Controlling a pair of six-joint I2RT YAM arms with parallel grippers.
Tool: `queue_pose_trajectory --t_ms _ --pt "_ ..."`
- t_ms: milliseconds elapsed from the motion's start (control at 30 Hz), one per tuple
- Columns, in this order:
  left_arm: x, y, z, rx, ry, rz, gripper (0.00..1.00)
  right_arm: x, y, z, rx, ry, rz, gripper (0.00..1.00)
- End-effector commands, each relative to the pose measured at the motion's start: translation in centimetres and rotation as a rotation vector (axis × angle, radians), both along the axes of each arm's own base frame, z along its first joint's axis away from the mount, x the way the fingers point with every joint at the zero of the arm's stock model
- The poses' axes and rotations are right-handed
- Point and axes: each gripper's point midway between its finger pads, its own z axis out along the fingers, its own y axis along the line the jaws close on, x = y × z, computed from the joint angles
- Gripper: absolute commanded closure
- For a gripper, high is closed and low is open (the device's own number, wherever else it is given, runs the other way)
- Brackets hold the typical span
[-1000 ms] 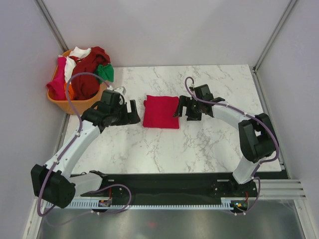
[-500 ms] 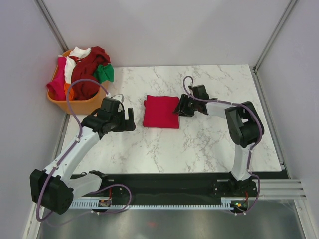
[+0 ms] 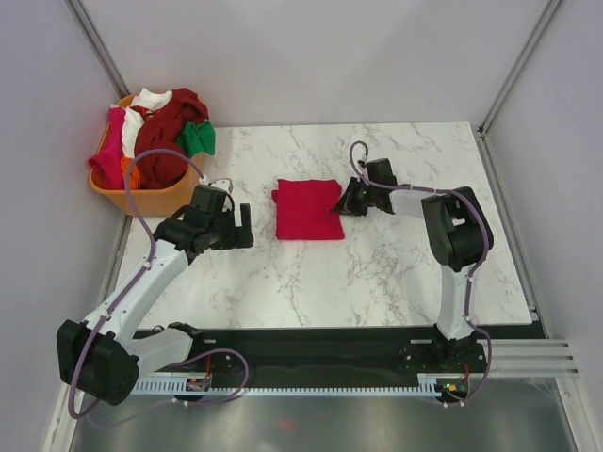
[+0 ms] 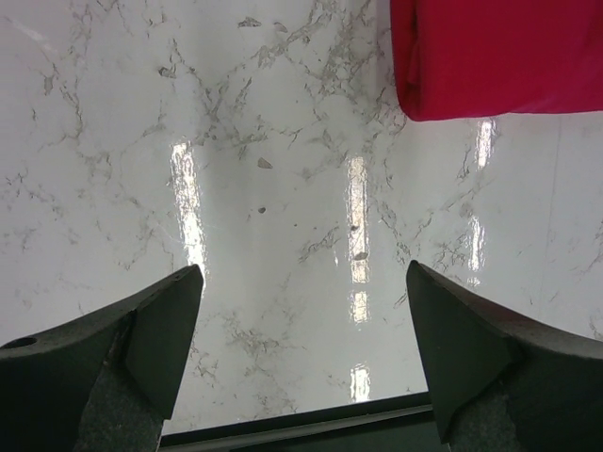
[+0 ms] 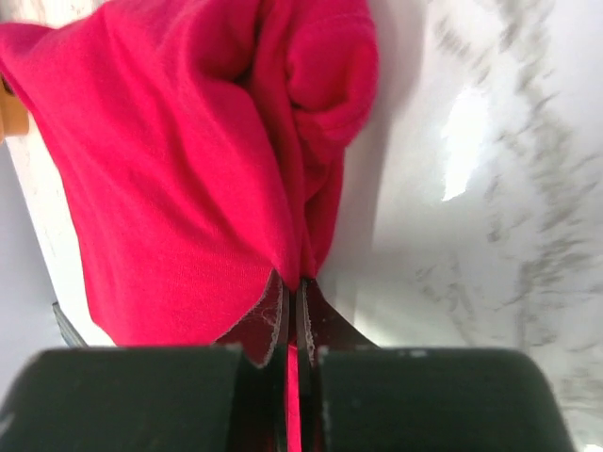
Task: Fold and stack the t-shirts
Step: Neatly place the folded tshirt to the corner
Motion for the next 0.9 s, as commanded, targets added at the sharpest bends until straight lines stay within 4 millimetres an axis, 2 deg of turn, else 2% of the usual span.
queue_pose_trajectory --t_ms 0,33,100,133,200,233,300,333,400,433,467,500,533,600,633,667,700,767,833,867 --pt "0.6 0.5 0.7 0.028 -0.045 -0.015 0.04 2.0 -2.0 0.5 -0.058 -0.003 -0.019 1.0" --pt "0.5 0.5 0.8 0.029 -0.047 -0.014 0.04 3.5 -2.8 1.6 -0.082 -0.047 -0.024 1.0" --pt "0.6 0.5 0.8 0.027 -0.047 -0.014 0.04 4.0 -4.0 2.0 -0.122 -0.034 -0.032 1.0" --pt "0.5 0.5 0.7 0.028 -0.046 -0.013 0.04 5.7 -5.2 3.1 -0.15 -0.071 -0.056 1.0" --pt "0.5 0.4 0.7 0.024 -0.044 -0.016 0.04 6.3 -7.2 3.0 -0.237 -0.062 -0.068 1.0" --pt "0.5 0.3 0.8 0.02 -0.044 -0.019 0.04 7.9 -8.7 4.2 -0.277 -0.1 -0.106 1.0" --pt "0.4 0.3 0.6 0.02 -0.038 -0.021 0.04 8.5 -10.9 4.0 -0.369 -0.094 -0.118 1.0" --pt "0.5 0.2 0.6 0.015 -0.038 -0.025 0.04 9.8 -12.3 5.1 -0.389 -0.121 -0.147 1.0" --pt "0.4 0.1 0.4 0.014 -0.029 -0.028 0.04 10.6 -14.8 4.8 -0.43 -0.107 -0.175 1.0" --pt "0.4 0.0 0.3 0.01 -0.026 -0.032 0.04 11.8 -15.7 6.0 -0.44 -0.133 -0.193 1.0" --pt "0.4 -0.1 0.3 0.008 -0.025 -0.034 0.04 12.0 -17.0 5.0 -0.474 -0.105 -0.211 1.0" --pt "0.4 -0.1 0.1 0.008 -0.019 -0.036 0.04 12.4 -17.9 5.0 -0.496 -0.105 -0.217 1.0" --pt "0.3 -0.2 0.1 0.005 -0.016 -0.039 0.04 13.8 -19.6 6.3 -0.507 -0.133 -0.251 1.0" --pt "0.4 -0.3 0.0 0.003 -0.012 -0.042 0.04 14.3 -21.8 5.1 -0.558 -0.1 -0.272 1.0" --pt "0.3 -0.4 -0.2 0.001 -0.005 -0.045 0.04 15.6 -23.0 6.6 -0.582 -0.14 -0.29 1.0" --pt "0.3 -0.4 -0.3 0.0 -0.002 -0.047 0.04 15.7 -24.7 5.5 -0.603 -0.107 -0.306 1.0" --pt "0.3 -0.4 -0.3 -0.001 0.0 -0.048 0.04 16.8 -26.2 6.8 -0.618 -0.135 -0.341 1.0" --pt "0.3 -0.6 -0.6 -0.001 0.014 -0.052 0.05 17.3 -28.1 6.2 -0.654 -0.123 -0.366 1.0" --pt "0.3 -0.7 -0.9 -0.004 0.024 -0.056 0.05 18.1 -30.2 7.0 -0.677 -0.144 -0.41 1.0" --pt "0.3 -0.8 -1.2 -0.004 0.035 -0.059 0.05 18.3 -31.0 6.5 -0.692 -0.142 -0.415 1.0"
